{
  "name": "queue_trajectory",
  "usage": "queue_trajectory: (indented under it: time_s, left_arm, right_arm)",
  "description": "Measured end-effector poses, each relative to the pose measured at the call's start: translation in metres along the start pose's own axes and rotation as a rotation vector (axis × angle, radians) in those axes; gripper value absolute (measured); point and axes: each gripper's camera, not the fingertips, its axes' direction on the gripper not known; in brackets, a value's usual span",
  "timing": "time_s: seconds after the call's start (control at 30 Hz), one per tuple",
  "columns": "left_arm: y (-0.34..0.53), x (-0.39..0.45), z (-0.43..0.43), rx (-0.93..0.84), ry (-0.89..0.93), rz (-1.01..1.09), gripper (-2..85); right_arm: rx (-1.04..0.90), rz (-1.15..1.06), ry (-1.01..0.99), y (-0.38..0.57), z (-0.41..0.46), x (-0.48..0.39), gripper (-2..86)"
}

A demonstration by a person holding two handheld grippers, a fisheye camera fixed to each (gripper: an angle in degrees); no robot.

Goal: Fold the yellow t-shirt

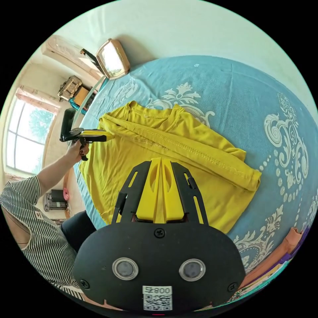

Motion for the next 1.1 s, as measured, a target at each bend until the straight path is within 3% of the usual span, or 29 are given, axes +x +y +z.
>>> queue_trajectory:
  time_s: [0.17,0.6,0.73,0.87,1.1]
  left_arm:
    - [-0.045,0.039,0.047,-0.073,-0.178,0.101,0.4]
    - [-0.094,0.048,0.081,0.002,-0.218,0.038,0.3]
    - [-0.102,0.055,0.083,0.042,-0.201,0.052,0.3]
    - [-0.092,0.062,0.092,0.016,-0.156,0.069,0.3]
    - [-0.087,0.071,0.090,0.043,-0.145,0.089,0.3]
  right_arm:
    - [-0.025,-0.026,0.081,-0.026,0.007,-0.028,0.0]
    - [0.028,-0.012,0.248,-0.082,-0.030,-0.050,0.1]
    - [0.070,-0.078,0.176,-0.089,-0.054,-0.070,0.1]
    - [0.001,-0.188,0.178,-0.072,-0.041,-0.106,0.1]
    - [-0.010,-0.145,0.254,-0.089,-0.044,-0.101,0.1]
